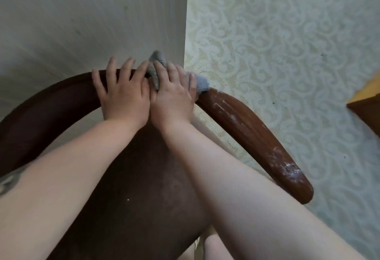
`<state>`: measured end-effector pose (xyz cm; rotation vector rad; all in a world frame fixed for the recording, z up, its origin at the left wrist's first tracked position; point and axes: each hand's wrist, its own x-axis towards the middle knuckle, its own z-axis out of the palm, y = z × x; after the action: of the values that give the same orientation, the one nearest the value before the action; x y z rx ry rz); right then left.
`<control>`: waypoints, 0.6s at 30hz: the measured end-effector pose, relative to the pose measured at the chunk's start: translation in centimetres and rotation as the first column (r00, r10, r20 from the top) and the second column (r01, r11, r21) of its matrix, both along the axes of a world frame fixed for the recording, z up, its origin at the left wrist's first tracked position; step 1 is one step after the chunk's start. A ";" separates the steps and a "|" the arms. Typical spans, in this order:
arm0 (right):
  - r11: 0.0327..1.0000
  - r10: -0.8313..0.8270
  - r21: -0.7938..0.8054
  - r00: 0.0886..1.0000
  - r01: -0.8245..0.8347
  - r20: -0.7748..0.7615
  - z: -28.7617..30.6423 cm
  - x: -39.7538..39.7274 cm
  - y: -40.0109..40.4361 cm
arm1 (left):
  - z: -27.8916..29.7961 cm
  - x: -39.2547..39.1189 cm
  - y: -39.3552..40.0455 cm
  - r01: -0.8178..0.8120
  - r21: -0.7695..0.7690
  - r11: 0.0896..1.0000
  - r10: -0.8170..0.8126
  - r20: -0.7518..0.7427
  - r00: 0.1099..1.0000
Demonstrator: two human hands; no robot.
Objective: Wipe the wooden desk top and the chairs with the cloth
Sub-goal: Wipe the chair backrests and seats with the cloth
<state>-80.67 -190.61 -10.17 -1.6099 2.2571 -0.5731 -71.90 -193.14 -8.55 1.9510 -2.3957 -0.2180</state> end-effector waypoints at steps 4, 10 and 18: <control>0.989 0.069 -0.117 0.981 -0.091 -0.180 -0.8 -4.8 1.7 | 0.7 2.3 -0.8 0.157 -0.034 0.987 -0.155 0.059 0.986; 0.951 -0.093 0.268 0.971 0.152 -0.222 1.2 -5.3 -0.9 | 1.0 -0.5 -0.5 -0.016 0.015 1.000 0.015 0.042 0.999; 0.810 0.382 0.192 0.747 -0.554 0.545 3.0 -13.4 0.0 | 1.0 -1.3 -1.0 -0.079 0.038 0.996 0.075 0.115 0.991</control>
<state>-94.02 -190.58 -7.13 -1.5577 1.4022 -0.3584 -73.24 -194.14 -7.52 2.1252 -2.3955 -0.1605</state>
